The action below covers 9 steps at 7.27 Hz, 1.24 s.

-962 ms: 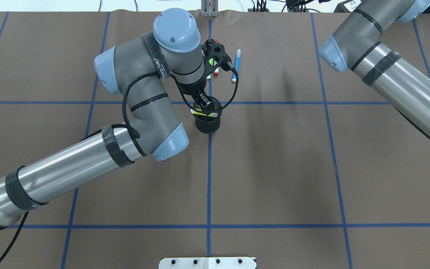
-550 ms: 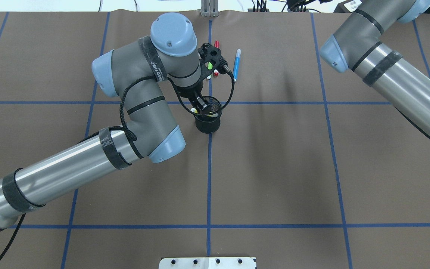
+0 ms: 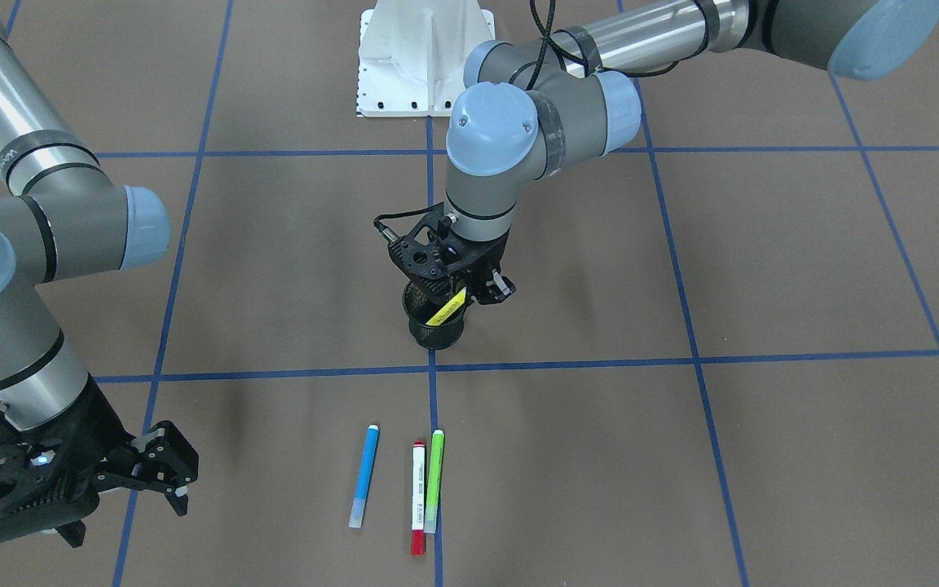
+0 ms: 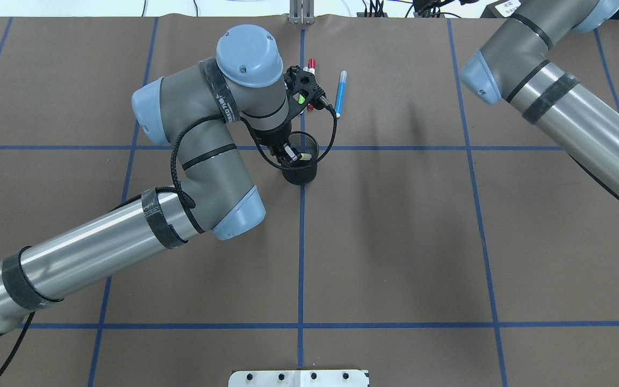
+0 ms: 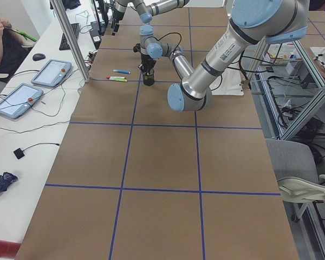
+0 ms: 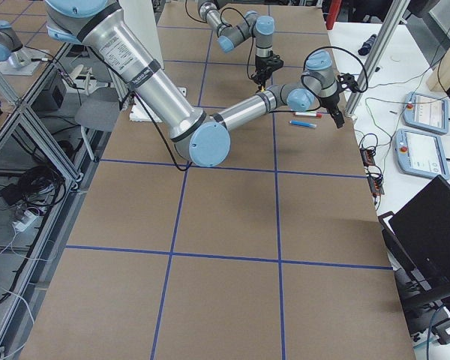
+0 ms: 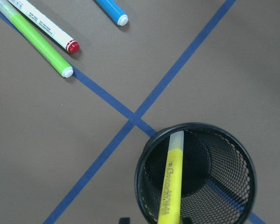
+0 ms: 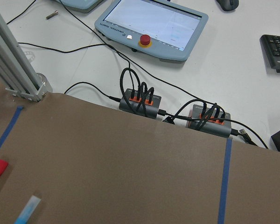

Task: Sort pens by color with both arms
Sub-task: 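Lower the left gripper onto the yellow highlighter in the cup and grasp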

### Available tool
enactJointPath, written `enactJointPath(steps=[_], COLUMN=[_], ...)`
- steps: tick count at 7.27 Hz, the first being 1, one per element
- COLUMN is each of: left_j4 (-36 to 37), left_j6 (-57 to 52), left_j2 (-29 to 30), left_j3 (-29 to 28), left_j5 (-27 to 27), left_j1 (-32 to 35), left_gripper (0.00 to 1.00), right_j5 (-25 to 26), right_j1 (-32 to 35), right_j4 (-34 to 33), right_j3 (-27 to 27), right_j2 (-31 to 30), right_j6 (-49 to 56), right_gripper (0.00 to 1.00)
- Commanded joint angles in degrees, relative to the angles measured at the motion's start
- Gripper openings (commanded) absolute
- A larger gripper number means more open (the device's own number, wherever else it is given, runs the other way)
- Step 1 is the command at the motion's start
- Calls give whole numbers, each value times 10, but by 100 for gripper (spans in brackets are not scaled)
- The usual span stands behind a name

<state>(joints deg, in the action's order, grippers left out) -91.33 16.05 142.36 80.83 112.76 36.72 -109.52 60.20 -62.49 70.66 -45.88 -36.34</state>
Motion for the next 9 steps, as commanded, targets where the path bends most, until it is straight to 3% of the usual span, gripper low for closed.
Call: enactJointPath(steps=[1, 3, 5, 7, 9], left_j4=[2, 76, 97, 180, 190], left_j6=[12, 3, 3, -27, -25], left_j2=[-23, -34, -39, -49, -49], left_j3=[34, 111, 145, 230, 251], left_j5=[-1, 0, 2, 3, 4], left_j1=[-2, -2, 0, 15, 52], left_gripper=[0, 0, 0, 0, 0], right_j5=[0, -1, -1, -1, -2], right_j1=[0, -1, 0, -1, -2], right_j4=[0, 2, 3, -1, -2], right_j3=[1, 3, 4, 15, 21], right_j2=[1, 3, 3, 4, 5], right_j6=[0, -11, -14, -14, -15], right_gripper=[99, 99, 99, 99, 99])
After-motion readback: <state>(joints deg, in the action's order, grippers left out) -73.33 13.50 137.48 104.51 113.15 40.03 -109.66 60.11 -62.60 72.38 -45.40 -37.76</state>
